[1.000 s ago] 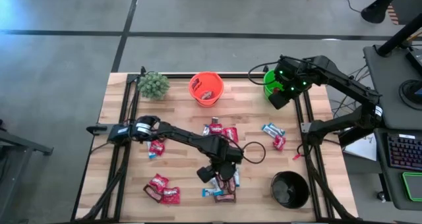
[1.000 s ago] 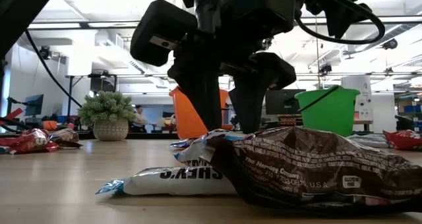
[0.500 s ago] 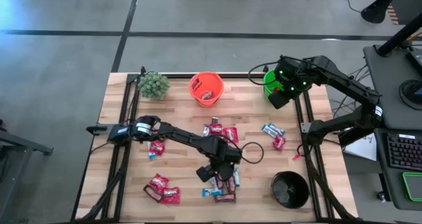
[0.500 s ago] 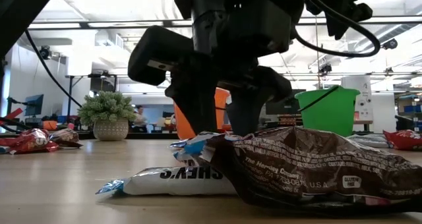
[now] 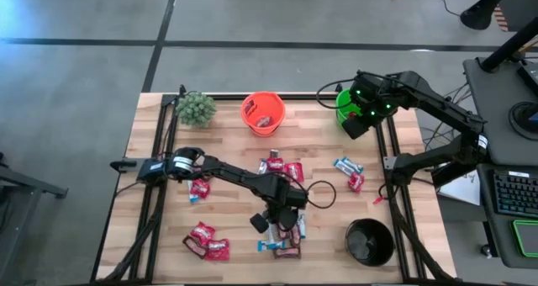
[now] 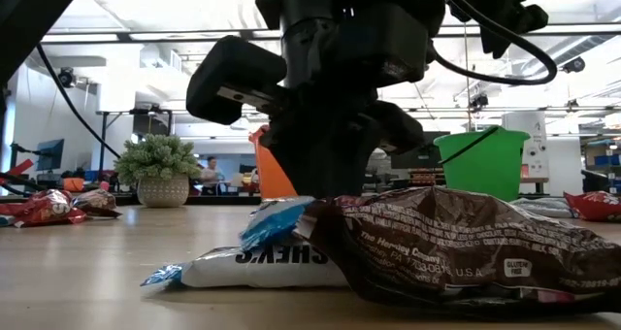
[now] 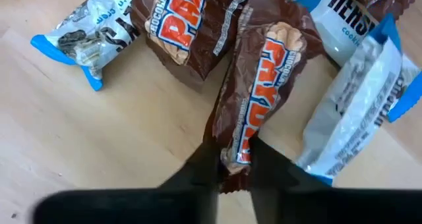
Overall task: Sort candy
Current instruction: Put the brown chocolate into the black bucket
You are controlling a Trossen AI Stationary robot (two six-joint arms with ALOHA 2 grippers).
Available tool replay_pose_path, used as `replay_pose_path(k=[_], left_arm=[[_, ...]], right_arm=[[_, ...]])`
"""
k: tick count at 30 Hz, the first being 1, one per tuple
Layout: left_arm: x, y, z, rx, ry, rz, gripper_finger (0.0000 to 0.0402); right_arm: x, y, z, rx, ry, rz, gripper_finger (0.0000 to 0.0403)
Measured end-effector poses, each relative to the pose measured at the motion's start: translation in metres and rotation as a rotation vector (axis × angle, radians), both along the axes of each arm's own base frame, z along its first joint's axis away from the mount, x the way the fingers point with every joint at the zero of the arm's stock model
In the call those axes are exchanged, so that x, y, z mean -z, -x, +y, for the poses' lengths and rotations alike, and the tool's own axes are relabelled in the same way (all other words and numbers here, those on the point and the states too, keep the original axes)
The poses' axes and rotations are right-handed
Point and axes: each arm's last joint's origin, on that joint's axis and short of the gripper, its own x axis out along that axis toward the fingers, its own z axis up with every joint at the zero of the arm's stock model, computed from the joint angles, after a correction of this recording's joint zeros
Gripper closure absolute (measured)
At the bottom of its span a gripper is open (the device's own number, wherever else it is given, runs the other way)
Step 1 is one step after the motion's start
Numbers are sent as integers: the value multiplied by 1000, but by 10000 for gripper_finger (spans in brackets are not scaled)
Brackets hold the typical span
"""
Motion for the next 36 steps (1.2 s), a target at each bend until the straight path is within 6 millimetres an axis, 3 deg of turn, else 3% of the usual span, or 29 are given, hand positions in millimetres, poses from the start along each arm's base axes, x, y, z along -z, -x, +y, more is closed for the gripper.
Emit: replay_pose_path(k=[2,20,30,36], left_arm=[[0,0,1,-25,6,8,390],[-9,13,5,-78,-36,126,401],[-71,5,10,-97,-77,28,402],[-119,4,29,-159,-182,-23,401]], right_arm=[[0,0,0,0,0,0,294],[0,-1,0,-42,8,-12,294],[-2,-6,-1,-87,4,-76,294],[-3,-9,-2,-102,19,-108,294]])
